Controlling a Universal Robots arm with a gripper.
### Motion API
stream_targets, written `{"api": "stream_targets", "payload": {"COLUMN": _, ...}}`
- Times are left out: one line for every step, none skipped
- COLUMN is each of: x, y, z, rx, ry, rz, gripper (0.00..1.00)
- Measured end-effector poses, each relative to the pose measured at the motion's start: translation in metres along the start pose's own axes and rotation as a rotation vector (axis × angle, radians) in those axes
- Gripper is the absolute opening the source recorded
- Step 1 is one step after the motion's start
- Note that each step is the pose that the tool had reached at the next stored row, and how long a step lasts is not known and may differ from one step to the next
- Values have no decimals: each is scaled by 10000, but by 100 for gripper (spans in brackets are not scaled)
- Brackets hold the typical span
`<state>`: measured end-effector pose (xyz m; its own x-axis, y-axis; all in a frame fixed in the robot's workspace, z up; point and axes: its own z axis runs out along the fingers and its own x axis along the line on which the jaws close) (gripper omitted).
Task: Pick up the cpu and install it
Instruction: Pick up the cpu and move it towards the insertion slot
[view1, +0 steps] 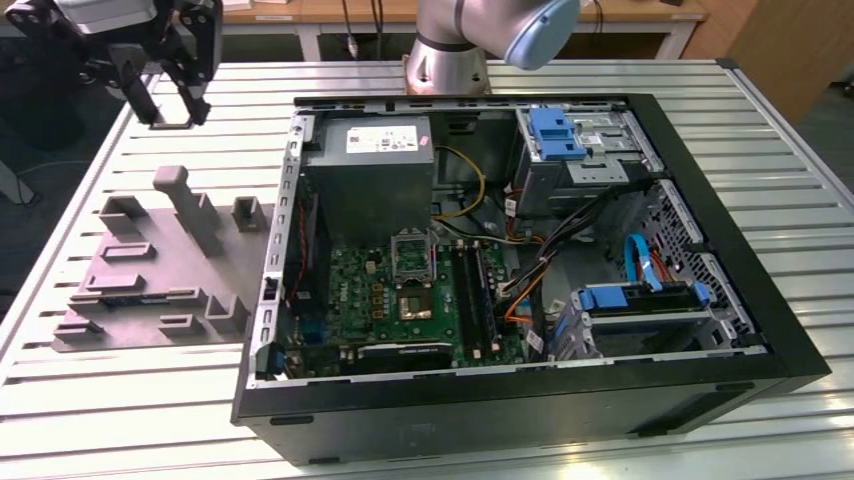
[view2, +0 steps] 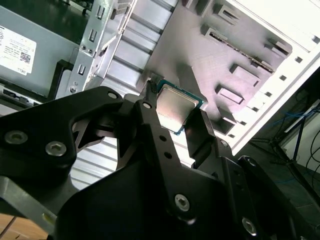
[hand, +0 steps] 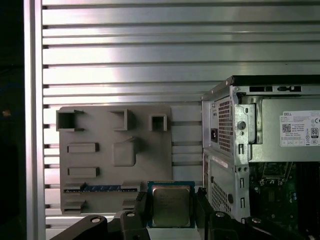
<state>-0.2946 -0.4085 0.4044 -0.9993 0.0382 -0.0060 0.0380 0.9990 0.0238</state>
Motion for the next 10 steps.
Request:
{"api": "stream_targets", "payload": {"x": -20, "y": 1, "z": 0, "rx": 0, "ry": 1, "rz": 0, "gripper": 47}}
{"api": "stream_targets", "payload": {"x": -35, "y": 1, "z": 0, "rx": 0, "ry": 0, "rz": 0, "gripper": 47}}
{"api": "stream_targets", "payload": {"x": -46, "y": 2, "z": 1, "rx": 0, "ry": 0, "rz": 0, "gripper": 47}}
{"api": "stream_targets", "payload": {"x": -52, "y": 2, "z": 1, "rx": 0, "ry": 1, "rz": 0, "gripper": 47}}
{"api": "stream_targets", "payload": {"x": -59, "y": 2, "z": 0, "rx": 0, "ry": 1, "rz": 0, "gripper": 47}}
{"api": "stream_targets", "payload": {"x": -67, "y": 3, "z": 1, "rx": 0, "ry": 0, "rz": 0, "gripper": 47}}
{"api": "stream_targets", "payload": {"x": -78, "y": 3, "z": 1, "rx": -1, "ry": 0, "rz": 0, "gripper": 47}}
{"api": "stream_targets", "payload": {"x": -89, "y": 3, "z": 1, "rx": 0, "ry": 1, "rz": 0, "gripper": 47}}
{"api": "stream_targets", "payload": {"x": -99, "y": 4, "z": 1, "rx": 0, "ry": 0, "rz": 0, "gripper": 47}}
{"api": "stream_targets", "payload": {"x": -111, "y": 4, "z": 1, "rx": -1, "ry": 0, "rz": 0, "gripper": 47}}
